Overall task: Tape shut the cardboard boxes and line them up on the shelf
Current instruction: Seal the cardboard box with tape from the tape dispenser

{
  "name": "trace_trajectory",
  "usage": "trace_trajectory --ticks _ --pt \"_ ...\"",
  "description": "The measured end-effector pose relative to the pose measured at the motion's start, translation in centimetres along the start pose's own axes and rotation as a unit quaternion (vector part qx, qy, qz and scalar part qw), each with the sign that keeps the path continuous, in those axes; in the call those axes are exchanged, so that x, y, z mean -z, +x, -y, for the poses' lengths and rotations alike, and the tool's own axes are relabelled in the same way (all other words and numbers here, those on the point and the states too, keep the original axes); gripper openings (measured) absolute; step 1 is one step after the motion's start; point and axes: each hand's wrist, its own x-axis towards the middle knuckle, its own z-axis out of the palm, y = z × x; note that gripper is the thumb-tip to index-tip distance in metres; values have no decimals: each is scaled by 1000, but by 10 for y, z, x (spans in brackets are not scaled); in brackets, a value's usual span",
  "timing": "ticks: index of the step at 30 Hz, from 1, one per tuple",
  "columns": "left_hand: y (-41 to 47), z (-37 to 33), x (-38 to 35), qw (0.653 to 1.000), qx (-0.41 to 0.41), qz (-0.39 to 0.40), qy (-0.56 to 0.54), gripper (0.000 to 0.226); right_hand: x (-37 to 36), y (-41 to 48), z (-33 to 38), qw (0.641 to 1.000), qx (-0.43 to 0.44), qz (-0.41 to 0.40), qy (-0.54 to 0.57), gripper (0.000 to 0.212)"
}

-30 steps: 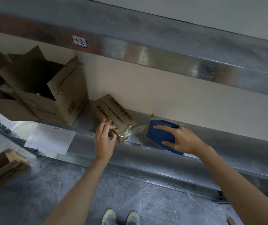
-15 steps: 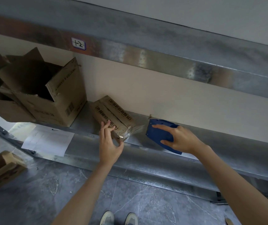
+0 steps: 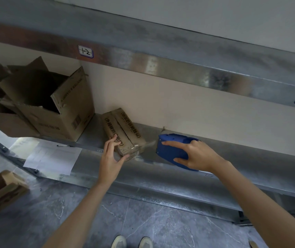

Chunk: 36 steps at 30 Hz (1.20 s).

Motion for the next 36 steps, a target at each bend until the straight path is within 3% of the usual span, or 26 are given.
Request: trace_trajectory --ticks 8,13,22,36 --pt "6 17 42 991 5 124 -55 76 -12 2 20 999 43 8 10 66" --pt "8 17 44 991 -2 128 -31 68 -13 2 18 998 32 40 26 67" --pt "11 12 45 991 7 128 -38 69 -12 -8 13 997 30 24 62 66" --pt "9 12 44 991 29 121 -53 68 -35 28 23 1000 -8 8 -13 69"
